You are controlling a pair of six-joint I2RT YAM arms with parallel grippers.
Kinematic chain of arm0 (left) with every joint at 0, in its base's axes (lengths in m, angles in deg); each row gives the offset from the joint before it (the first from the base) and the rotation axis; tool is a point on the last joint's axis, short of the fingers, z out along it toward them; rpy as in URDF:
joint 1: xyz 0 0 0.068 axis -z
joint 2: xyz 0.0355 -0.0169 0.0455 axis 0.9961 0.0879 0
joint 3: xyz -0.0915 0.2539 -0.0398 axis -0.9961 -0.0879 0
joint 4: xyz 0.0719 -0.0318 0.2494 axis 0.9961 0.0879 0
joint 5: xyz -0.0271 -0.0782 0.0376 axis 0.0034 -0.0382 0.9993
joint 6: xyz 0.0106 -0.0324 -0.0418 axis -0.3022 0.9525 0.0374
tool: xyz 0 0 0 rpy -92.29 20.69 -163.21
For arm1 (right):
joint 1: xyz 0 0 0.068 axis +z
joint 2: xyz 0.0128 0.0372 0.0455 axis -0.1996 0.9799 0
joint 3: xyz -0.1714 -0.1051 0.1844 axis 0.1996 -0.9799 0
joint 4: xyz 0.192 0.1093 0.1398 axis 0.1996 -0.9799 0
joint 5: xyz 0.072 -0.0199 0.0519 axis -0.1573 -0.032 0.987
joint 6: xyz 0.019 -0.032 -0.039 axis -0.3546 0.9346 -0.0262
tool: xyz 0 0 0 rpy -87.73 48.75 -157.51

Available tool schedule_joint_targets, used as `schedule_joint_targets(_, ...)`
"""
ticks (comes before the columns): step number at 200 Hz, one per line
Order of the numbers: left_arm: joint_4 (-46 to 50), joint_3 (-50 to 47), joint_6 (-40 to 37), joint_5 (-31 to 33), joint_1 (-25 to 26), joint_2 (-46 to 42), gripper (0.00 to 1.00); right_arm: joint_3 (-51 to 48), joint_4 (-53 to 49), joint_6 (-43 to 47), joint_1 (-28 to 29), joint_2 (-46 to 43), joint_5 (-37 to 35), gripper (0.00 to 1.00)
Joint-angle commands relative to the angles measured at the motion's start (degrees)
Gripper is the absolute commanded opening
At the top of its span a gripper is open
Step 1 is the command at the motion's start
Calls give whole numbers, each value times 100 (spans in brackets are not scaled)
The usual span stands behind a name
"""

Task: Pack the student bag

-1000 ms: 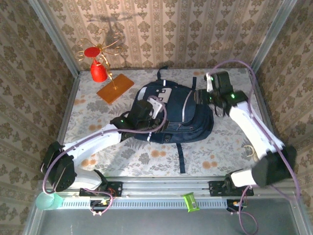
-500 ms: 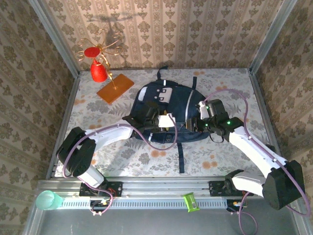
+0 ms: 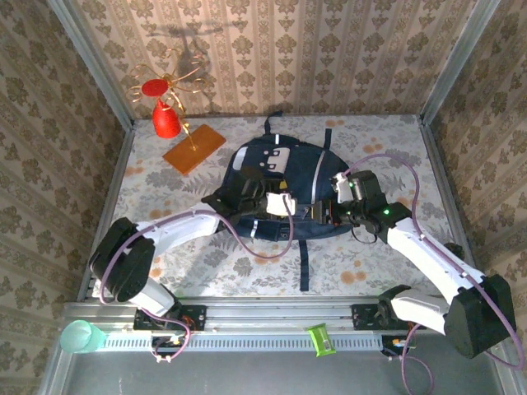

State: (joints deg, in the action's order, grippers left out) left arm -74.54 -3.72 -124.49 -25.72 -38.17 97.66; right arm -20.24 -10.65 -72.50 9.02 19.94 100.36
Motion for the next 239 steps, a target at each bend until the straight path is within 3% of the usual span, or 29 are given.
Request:
schedule_joint_targets(1, 176, 349, -309, -402, 15, 323, 65, -73, 29, -96, 24, -72, 49, 49)
schedule_joint_targets(16, 186, 423, -299, -530, -18, 455, 60, -77, 31, -139, 22, -116, 49, 48)
schedule_joint_targets(51, 262, 626, -109, -661, -115, 758, 31, -371, 716, -606, 185, -191, 238, 46)
schedule_joint_targets(84, 72, 427, 206, -891, -211, 732, 14, -689, 1603, -1008, 507, -83, -60, 41)
schedule_joint_targets(144, 64, 398, 479, -1164, -321, 699, 5, -859, 2019, -898, 958, 214, -1493, 41)
schedule_joint_targets(197, 83, 448, 647, -1356, -345, 766, 2, -863, 2658, -915, 1083, 741, -1567, 38)
schedule_joint_targets(216, 88, 461, 655, -1336, -348, 769, 0, -873, 2720, -933, 1165, 766, -1786, 32)
schedule_joint_targets(239, 107, 474, 695, -1329, -354, 791, 0, -937, 2756, -866, 1229, 758, -2118, 17)
